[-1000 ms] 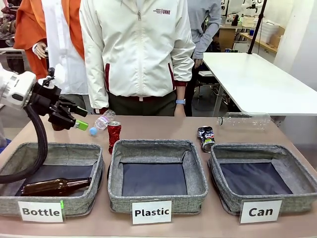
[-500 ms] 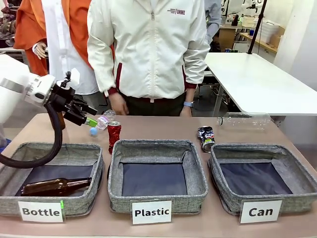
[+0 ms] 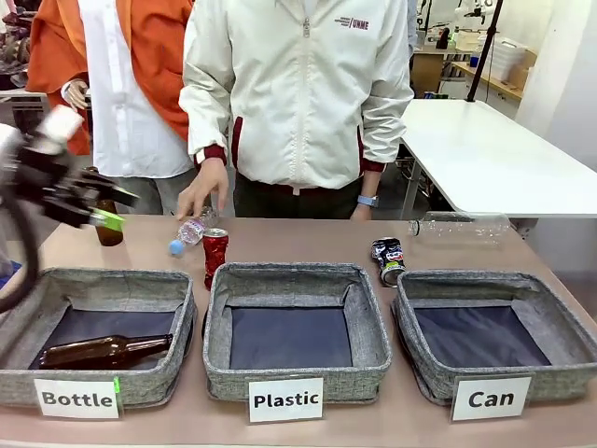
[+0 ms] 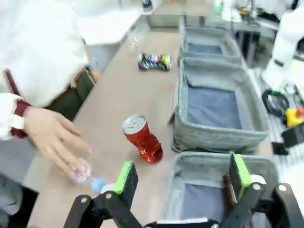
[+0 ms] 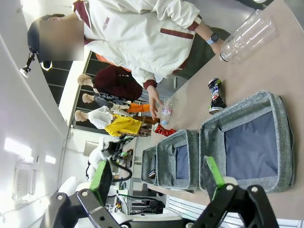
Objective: Sort the can waste into the basket.
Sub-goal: Pick up the can waste from the table and place it in the right Fabric basket.
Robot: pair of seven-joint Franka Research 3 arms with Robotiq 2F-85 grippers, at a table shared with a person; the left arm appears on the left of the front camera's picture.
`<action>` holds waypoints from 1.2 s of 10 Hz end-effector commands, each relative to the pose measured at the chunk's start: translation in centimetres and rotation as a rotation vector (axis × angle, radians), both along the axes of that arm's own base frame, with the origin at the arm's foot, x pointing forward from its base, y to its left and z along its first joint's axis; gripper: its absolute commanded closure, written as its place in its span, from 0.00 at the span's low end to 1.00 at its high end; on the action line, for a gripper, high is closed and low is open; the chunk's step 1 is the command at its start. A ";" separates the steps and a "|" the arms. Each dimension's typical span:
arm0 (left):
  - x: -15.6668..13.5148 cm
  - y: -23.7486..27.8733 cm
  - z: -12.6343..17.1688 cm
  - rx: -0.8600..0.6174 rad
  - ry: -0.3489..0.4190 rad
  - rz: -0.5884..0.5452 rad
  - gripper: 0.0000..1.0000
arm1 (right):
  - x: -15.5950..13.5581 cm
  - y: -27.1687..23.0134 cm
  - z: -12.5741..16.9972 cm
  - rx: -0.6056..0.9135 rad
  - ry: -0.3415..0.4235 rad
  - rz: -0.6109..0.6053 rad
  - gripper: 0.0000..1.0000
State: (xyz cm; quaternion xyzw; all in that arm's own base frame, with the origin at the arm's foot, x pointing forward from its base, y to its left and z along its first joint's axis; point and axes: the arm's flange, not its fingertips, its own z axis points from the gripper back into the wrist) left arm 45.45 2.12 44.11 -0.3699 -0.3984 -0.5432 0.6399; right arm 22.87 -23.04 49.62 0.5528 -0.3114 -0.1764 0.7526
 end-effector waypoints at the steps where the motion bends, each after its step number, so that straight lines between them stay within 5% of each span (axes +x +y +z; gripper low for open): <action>1: -6.7 5.4 3.0 -0.091 -0.095 0.245 0.00 | 0.2 -0.1 0.1 0.005 -0.039 -0.001 0.00; 5: -12.8 17.7 4.4 -0.241 -0.180 0.412 0.00 | 0.2 -0.1 0.1 0.005 -0.039 -0.001 0.00; 8: -16.5 24.3 1.5 -0.247 -0.189 0.618 0.00 | 0.2 -0.1 0.1 0.005 -0.039 -0.001 0.00; 12: -13.0 22.6 2.2 -0.269 -0.170 0.654 0.00 | 0.2 -0.1 0.1 0.005 -0.039 -0.001 0.00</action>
